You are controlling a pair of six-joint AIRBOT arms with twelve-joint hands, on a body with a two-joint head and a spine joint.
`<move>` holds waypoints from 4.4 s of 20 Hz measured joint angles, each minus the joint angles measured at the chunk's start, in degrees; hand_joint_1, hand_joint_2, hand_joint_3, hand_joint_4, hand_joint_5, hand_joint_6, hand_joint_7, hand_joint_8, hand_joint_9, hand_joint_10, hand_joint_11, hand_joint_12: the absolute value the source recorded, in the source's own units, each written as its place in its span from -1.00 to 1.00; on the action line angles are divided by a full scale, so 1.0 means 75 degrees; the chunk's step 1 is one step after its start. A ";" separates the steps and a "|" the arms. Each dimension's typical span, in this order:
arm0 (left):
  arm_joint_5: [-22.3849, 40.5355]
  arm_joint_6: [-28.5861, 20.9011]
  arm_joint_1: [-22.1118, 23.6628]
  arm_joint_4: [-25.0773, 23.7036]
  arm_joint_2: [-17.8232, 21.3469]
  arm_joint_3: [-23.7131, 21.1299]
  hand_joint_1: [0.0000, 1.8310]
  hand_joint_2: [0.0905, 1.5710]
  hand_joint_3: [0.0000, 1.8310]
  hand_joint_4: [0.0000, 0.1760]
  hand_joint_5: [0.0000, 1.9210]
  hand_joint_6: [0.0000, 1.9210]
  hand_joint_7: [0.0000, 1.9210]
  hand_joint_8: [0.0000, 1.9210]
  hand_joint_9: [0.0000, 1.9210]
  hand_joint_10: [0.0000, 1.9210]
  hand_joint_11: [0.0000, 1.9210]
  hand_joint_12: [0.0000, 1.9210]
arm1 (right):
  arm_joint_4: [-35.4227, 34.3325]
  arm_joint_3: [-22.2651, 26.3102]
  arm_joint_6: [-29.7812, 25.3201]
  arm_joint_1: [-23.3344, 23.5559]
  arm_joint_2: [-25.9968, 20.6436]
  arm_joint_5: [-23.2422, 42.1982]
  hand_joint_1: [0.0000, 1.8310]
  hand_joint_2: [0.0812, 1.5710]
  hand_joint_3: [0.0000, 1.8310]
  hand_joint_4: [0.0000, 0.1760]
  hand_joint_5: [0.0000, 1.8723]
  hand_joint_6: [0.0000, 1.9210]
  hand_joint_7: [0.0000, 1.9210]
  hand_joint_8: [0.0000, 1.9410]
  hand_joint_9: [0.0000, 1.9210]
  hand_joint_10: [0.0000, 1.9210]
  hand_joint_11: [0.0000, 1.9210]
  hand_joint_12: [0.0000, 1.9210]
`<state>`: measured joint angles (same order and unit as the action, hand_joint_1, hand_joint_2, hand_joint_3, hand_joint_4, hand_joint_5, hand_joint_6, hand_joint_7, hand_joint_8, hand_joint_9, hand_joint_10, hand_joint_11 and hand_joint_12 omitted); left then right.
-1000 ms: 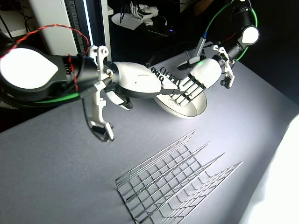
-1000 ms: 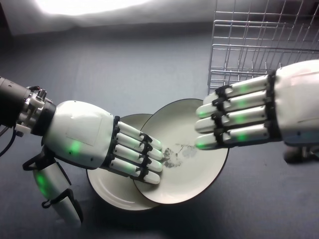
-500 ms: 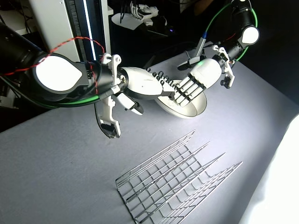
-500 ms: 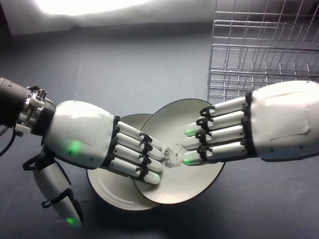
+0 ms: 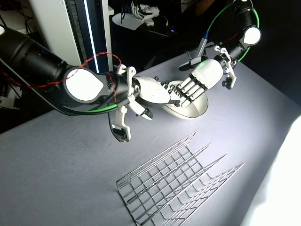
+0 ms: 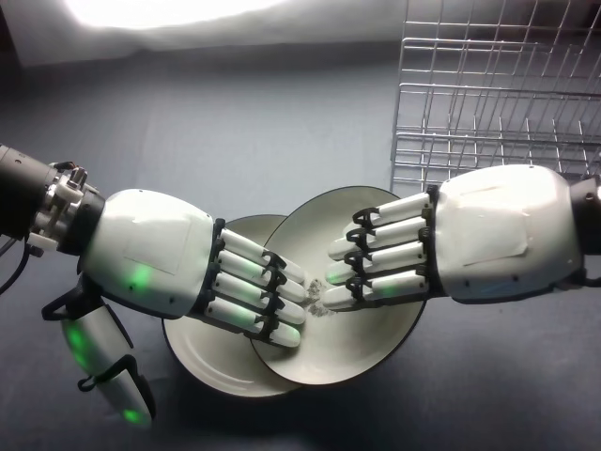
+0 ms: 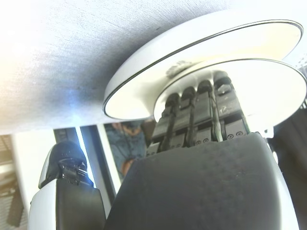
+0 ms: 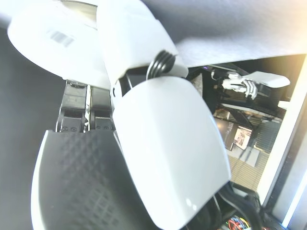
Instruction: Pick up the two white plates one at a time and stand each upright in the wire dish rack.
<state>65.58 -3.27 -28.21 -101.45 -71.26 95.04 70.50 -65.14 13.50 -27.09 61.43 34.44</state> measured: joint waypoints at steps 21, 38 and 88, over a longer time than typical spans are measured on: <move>0.0093 0.0032 -0.0017 0.0017 -0.0041 0.0184 -1.00 0.21 -1.00 -1.00 -1.00 -1.00 -1.00 -1.00 -1.00 -1.00 -1.00 -1.00 | -0.0256 -0.0583 0.0029 0.0000 0.0909 -0.0306 0.81 0.37 -0.99 -1.00 -1.00 -1.00 -1.00 -1.00 -1.00 -1.00 -1.00 -0.51; 0.0064 0.0020 -0.0087 0.0251 -0.0047 0.0216 -1.00 0.19 -1.00 -1.00 -1.00 -1.00 -1.00 -1.00 -1.00 -1.00 -1.00 -1.00 | -0.0455 -0.0749 0.0140 0.0230 0.1174 -0.0105 0.51 0.38 -1.00 -1.00 -0.08 0.11 -0.03 0.02 0.11 0.08 -0.07 0.19; -0.0230 -0.1075 0.1093 0.1157 0.3220 -0.1428 -1.00 0.18 -1.00 -1.00 -1.00 -1.00 -1.00 -1.00 -1.00 -1.00 -1.00 -1.00 | -0.9235 0.1343 -0.0210 0.2253 -0.0930 -0.1402 0.63 0.37 -1.00 -1.00 -0.08 0.12 -0.01 -0.04 -0.01 0.02 -0.08 0.56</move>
<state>63.86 -11.33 -20.01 -92.77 -47.11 84.33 1.23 -55.07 11.92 -10.20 54.46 23.92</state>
